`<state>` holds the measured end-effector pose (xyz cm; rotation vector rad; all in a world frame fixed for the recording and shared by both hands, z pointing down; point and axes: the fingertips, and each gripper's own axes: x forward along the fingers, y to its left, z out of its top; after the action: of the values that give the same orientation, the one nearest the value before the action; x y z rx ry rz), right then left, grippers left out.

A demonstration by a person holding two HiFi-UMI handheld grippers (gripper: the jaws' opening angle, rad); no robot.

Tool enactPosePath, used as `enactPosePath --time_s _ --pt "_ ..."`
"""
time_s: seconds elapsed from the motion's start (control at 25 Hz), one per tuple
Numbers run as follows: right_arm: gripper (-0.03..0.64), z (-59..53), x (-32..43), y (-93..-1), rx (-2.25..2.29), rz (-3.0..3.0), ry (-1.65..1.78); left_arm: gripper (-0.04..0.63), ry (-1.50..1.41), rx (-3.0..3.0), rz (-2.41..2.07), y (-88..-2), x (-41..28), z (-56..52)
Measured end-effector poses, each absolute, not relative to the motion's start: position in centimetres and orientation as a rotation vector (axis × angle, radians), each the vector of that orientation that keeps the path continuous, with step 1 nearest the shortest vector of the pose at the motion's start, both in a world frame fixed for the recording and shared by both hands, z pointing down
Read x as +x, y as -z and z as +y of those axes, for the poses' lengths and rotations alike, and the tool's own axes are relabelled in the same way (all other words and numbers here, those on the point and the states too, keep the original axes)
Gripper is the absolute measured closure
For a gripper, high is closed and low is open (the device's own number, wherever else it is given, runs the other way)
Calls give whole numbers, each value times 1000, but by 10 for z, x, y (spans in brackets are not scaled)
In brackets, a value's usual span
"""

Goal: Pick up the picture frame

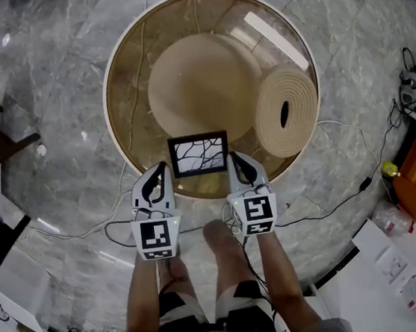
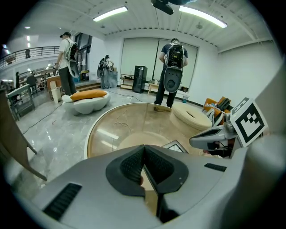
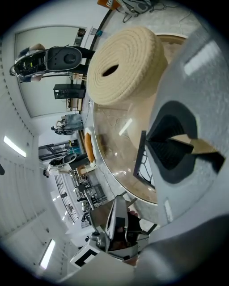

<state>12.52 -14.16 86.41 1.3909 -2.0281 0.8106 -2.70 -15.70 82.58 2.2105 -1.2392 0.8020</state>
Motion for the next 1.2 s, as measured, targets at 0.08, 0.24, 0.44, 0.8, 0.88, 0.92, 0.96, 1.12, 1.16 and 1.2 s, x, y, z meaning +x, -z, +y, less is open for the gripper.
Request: enactPosePath --time_s 0.08,0.24,0.44,0.8,0.88,0.92,0.96,1.12,1.16,1.2 --pt "574 -141 123 -871 1367 -2026 -849 577 -803 2207 -1241 -825 -28 -158" --pt "515 -139 121 -883 1340 -2002 -886 577 -815 2198 -1240 -828 -30 -156" --pt "503 -133 119 -895 1307 -1972 -913 577 -820 2194 -1236 -831 -31 -151" --pt "503 -124 118 -909 1291 -1931 -950 577 -818 2177 -1236 -835 -35 -145" --pt "509 -124 117 -911 1286 -1931 -965 577 -820 2171 -1239 -836 -36 -143" --pt "519 -124 117 -911 1282 -1930 -968 577 -823 2171 -1239 -836 -36 -143" --pt "520 -124 116 -911 1279 -1927 -966 577 -824 2172 -1239 -836 -36 -143" --pt "532 -126 116 -911 1271 -1907 -975 577 -823 2170 -1246 -832 -37 -146" --pt "540 -127 115 -911 1271 -1903 -976 577 -823 2171 -1247 -831 -37 -146" --pt "549 -128 114 -911 1270 -1898 -972 577 -824 2172 -1248 -831 -37 -146"
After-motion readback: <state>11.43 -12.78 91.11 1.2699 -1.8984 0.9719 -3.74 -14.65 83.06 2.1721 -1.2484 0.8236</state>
